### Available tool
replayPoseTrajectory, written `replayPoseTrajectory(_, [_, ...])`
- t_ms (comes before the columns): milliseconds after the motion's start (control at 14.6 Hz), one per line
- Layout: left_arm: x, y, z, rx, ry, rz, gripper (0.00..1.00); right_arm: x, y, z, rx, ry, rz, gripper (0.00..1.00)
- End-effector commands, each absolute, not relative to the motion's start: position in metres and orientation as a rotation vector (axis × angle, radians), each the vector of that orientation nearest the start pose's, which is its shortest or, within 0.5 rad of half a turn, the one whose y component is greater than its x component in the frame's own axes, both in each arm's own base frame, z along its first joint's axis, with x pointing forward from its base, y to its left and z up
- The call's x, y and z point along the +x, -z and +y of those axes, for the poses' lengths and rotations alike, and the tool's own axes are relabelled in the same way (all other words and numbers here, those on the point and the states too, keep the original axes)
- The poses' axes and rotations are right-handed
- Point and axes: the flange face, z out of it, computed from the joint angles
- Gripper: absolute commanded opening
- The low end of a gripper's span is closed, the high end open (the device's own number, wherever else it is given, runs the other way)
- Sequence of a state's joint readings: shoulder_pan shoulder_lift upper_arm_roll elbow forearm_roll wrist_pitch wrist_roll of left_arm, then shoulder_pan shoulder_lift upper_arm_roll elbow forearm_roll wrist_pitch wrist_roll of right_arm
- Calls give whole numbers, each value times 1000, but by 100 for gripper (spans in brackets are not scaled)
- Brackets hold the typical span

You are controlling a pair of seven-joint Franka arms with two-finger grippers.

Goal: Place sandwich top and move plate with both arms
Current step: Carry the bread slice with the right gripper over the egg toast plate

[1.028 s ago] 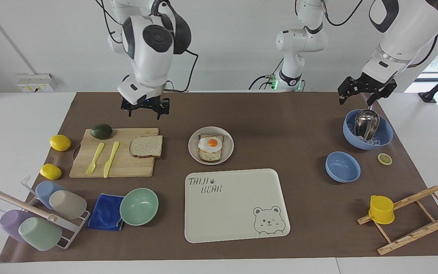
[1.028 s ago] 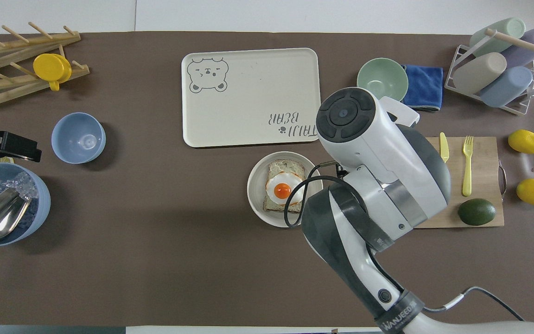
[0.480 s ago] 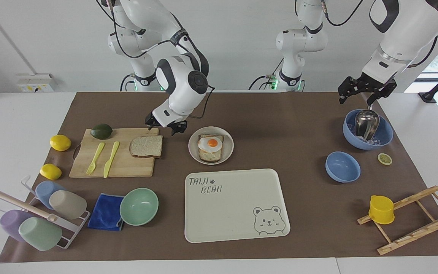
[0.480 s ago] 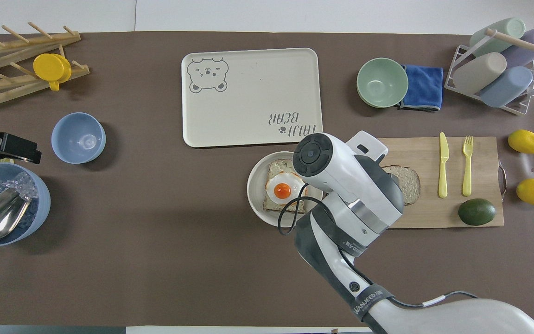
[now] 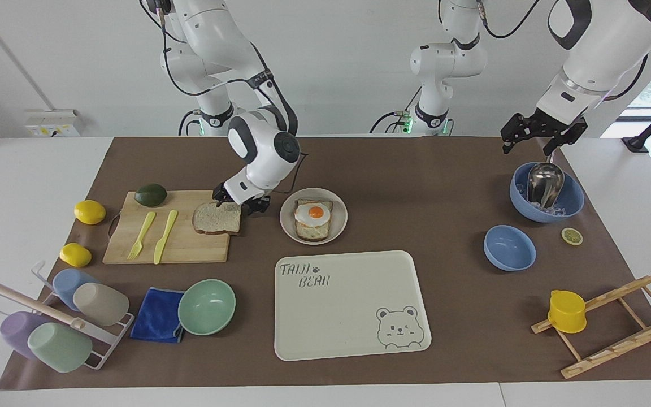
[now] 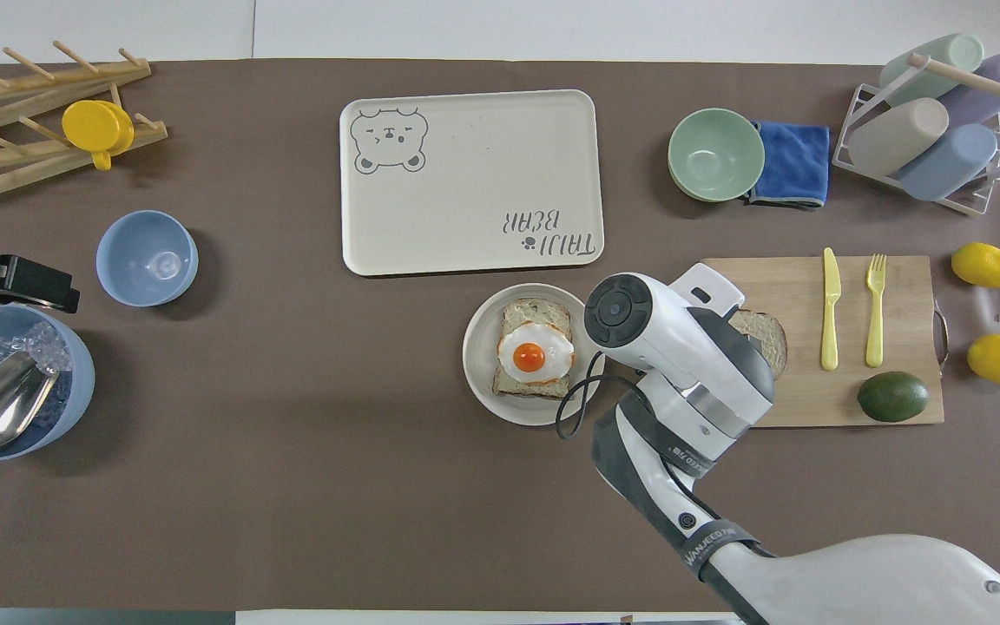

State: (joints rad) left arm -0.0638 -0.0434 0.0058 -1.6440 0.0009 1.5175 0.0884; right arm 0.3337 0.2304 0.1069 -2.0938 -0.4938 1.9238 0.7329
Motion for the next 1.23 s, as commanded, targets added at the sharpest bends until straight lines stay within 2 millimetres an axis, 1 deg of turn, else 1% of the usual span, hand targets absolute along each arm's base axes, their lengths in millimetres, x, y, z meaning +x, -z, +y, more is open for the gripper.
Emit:
replayPoseTrajectory(0, [523,-611,-28,-3133,-133,217,100,490,-292,194,2595,101,-17,95])
replayPoseTrajectory(69, [524,-611,-27,-3134,-125,214,100,490,-292,195,2596,101,-13,91])
replayPoseTrajectory(137, [526,-611,-23,-3134,-109,202,100,490,-292,195,2595,100,-12,88])
replayPoseTrajectory(206, [529,-611,-16,-3136,-82,174,100,491,-292,194,2594,97,-11,82])
replayPoseTrajectory(274, [529,-612,-16,-3138,-75,126,100,490,-292,194,2593,98,-11,78])
replayPoseTrajectory(343, [529,-612,-15,-3139,-75,54,100,490,-291,193,2591,99,-9,76])
replayPoseTrajectory(411, [530,-612,-16,-3139,-65,1,100,489,-291,193,2591,100,-10,75])
replayPoseTrajectory(480, [530,-614,-17,-3137,-62,-14,100,489,-290,193,2592,102,-11,75])
replayPoseTrajectory(823, [524,-609,-29,-3135,-81,15,100,486,-287,193,2592,103,-6,75])
replayPoseTrajectory(1028, [524,-613,-35,-3134,-72,36,100,482,-284,194,2609,86,5,75])
replayPoseTrajectory(1097, [523,-615,-44,-3133,-69,67,100,482,-284,194,2599,89,11,68])
replayPoseTrajectory(1165, [522,-614,-48,-3132,-71,81,100,483,-287,196,2582,75,33,51])
